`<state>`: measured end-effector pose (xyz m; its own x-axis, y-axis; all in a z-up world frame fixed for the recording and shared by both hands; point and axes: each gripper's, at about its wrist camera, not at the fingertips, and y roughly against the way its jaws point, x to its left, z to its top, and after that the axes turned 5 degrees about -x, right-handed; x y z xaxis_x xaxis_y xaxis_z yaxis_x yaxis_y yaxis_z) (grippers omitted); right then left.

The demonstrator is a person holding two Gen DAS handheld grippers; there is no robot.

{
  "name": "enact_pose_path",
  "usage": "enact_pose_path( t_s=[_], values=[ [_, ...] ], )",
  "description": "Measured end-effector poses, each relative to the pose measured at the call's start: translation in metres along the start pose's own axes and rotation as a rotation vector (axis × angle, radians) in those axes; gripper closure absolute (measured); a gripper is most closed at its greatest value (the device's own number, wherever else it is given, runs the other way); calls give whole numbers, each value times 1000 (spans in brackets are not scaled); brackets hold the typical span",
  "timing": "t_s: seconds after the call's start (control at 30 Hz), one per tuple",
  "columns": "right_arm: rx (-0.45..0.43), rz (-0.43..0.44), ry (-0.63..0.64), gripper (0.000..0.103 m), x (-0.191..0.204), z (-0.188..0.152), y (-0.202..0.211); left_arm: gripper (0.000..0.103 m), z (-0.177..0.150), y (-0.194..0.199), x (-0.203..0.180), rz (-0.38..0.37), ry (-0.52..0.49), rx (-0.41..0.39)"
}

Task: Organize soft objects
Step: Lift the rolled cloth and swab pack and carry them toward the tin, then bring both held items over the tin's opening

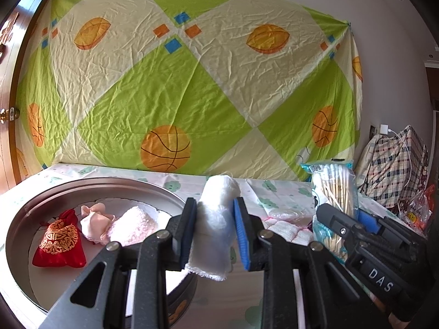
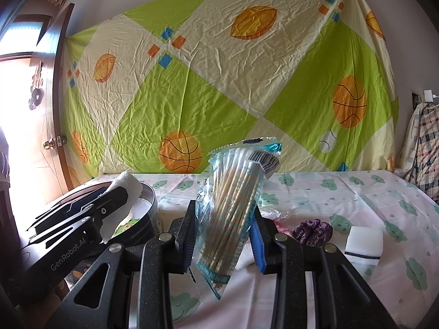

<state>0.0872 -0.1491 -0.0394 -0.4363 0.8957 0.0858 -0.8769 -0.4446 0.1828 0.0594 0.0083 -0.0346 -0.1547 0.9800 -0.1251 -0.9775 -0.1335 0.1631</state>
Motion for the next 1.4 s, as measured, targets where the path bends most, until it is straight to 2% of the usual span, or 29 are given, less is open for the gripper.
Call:
enact_pose_path(
  t_s=[1.4],
  values=[
    [7,88,36,66,44,-3,-8,77,3,11,36,32,40,-15]
  ],
)
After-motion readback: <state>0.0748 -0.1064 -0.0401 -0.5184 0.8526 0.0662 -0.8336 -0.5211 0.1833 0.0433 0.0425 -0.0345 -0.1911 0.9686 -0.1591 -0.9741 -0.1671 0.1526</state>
